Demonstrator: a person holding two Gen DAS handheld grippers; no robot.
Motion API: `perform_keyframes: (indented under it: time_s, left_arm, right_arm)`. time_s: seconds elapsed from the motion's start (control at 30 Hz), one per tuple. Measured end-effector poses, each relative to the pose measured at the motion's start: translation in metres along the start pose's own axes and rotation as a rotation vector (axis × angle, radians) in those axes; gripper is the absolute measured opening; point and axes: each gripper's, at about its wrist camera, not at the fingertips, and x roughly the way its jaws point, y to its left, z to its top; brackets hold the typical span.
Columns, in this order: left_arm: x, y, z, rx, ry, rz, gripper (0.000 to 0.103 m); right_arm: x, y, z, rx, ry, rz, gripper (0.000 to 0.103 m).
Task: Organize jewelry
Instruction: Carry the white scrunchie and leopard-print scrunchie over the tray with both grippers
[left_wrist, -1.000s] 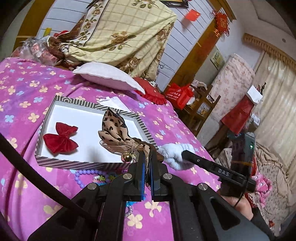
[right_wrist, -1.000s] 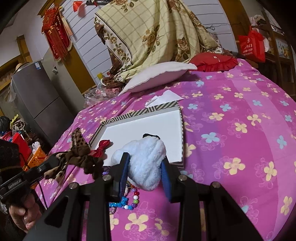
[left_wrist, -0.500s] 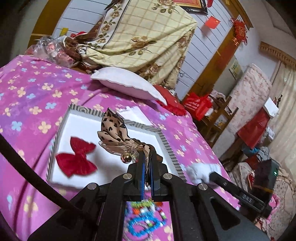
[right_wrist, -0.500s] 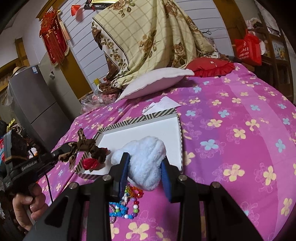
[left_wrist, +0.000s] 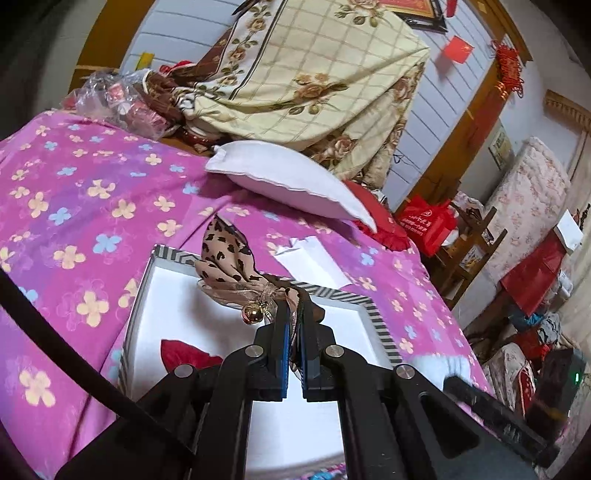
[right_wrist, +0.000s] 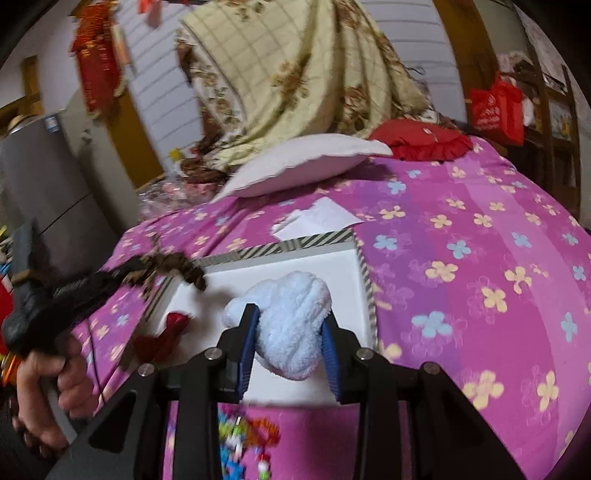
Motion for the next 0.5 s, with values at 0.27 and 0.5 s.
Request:
perform_keyframes:
  time_s: [0.27,0.5]
  left_arm:
    - [0.026,0.026,-0.001,-0.040,0.031,0.075,0.000]
    - [0.031,0.022,0.003,-0.017,-0.002,0.088,0.000]
  right_arm:
    - [0.070,0.015,0.044,-0.017,0.036,-0.010,0.033]
    - [0.113,-0.001,0.041,0.053,0.087,0.006,0.033]
